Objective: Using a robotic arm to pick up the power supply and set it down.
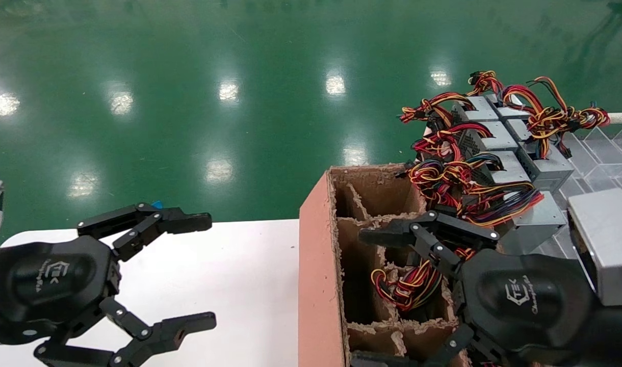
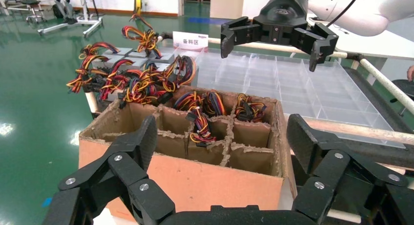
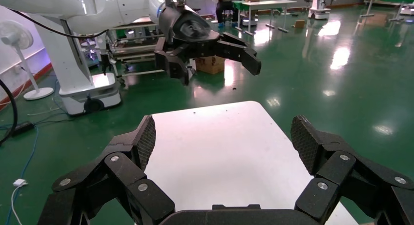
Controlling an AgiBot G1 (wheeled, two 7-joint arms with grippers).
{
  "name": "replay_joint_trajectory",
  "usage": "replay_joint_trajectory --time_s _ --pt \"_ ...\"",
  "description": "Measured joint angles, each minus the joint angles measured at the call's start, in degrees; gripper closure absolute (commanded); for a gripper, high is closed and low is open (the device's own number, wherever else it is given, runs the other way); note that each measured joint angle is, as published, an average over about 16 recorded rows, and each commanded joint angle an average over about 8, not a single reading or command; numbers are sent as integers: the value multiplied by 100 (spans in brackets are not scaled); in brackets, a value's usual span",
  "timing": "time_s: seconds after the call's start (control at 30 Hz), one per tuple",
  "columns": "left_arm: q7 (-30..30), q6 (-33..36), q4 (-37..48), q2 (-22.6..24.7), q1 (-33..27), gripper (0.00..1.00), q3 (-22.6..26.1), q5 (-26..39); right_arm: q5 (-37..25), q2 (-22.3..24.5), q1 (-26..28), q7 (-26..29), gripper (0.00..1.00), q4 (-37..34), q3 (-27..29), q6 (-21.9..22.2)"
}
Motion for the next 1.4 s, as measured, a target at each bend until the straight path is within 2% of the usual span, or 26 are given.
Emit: replay_joint_trajectory --time_s 1.4 --pt "0 0 0 0 0 0 0 0 -72 0 69 -35 0 -91 -2 35"
